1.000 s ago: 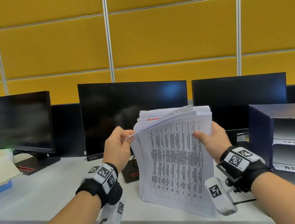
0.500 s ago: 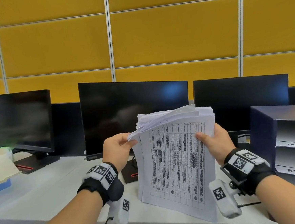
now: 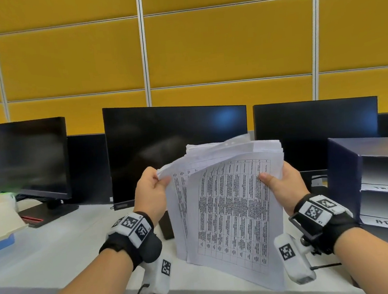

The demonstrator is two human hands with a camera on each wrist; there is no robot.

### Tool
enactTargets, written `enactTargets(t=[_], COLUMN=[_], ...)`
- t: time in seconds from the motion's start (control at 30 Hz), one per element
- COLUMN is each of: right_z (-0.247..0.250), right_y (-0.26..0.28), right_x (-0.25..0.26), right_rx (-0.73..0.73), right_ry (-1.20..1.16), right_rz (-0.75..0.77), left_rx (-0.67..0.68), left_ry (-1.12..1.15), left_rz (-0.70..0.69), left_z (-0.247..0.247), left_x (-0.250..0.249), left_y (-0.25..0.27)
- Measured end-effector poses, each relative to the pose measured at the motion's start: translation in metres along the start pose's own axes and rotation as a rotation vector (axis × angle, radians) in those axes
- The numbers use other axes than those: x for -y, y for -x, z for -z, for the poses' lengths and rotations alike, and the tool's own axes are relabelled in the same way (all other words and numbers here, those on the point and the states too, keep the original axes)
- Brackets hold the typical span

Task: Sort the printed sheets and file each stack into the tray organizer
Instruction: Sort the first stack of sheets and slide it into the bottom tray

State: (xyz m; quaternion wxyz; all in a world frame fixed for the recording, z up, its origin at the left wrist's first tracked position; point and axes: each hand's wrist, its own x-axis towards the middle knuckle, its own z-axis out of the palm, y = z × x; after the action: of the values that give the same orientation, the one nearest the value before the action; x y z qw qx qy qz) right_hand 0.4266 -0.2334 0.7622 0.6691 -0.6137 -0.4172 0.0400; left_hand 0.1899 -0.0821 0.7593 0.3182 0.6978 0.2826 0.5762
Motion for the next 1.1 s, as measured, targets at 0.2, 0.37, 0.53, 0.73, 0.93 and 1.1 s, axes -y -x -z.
enactTargets(t=[0.2, 0.37, 0.53, 0.73, 0.93, 1.1], right_z=[0.001, 0.003, 0.005, 0.015, 0.024, 0.028], right_y=[0.001, 0.001, 0.004, 0.007, 0.006, 0.008], right_x=[-0.001, 0.001, 0.005, 0.007, 0.007, 0.007], right_rx=[-0.018, -0.07, -0.114, -0.13, -0.132, -0.137], right_ry=[-0.004, -0.002, 0.012, 0.025, 0.054, 0.048], right_rz=[-0.013, -0.033, -0.043, -0.052, -0.037, -0.036], left_rx=[-0.209, -0.397, -0.489, -0.539, -0.599, -0.619], left_ry=[0.049, -0.151, -0.214, -0.194, -0.169, -0.212], left_rz=[0.191, 0.175, 0.167, 0.122, 0.067, 0.061], left_z=[0.027, 0.055, 0.074, 0.079, 0.083, 0.093], left_x=[0.025, 0.022, 0.015, 0.002, -0.005, -0.006], left_y=[-0.012, -0.019, -0.024, -0.019, -0.024, -0.026])
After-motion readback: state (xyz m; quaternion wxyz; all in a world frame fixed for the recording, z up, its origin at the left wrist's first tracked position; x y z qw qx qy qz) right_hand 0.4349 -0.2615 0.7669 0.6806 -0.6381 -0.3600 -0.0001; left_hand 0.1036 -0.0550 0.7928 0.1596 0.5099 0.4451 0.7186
